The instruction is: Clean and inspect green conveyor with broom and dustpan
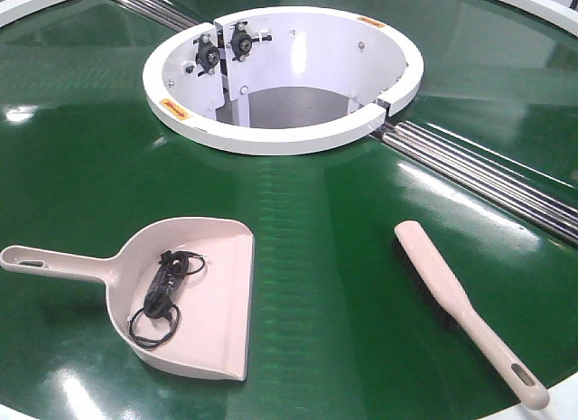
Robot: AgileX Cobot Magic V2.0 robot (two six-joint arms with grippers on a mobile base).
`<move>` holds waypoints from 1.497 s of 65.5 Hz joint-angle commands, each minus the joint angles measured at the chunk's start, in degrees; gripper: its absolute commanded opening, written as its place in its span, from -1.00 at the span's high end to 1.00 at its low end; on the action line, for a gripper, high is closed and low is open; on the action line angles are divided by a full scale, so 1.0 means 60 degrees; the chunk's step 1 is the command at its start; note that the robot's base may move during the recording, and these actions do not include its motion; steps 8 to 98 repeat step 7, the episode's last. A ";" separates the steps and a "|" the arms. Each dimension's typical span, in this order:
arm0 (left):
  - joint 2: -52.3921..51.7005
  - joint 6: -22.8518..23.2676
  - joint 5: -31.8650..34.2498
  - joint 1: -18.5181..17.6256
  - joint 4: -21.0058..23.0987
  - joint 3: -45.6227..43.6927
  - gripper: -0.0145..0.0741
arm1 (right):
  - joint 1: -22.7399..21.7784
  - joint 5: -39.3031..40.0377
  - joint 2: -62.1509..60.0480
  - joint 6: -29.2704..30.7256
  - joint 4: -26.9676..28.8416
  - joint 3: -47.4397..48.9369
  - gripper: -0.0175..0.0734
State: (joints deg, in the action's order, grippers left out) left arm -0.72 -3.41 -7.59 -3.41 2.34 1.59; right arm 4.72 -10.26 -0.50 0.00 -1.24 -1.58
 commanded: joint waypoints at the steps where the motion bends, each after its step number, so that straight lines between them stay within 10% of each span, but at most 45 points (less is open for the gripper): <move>1: -0.0140 0.0015 0.0653 -0.0002 0.0082 0.0091 0.69 | 0.0007 0.0704 -0.0130 0.0116 -0.0118 -0.0031 0.64; 98: -0.0140 0.0015 0.0653 -0.0002 0.0082 0.0091 0.69 | 0.0007 0.0704 -0.0130 0.0116 -0.0118 -0.0031 0.64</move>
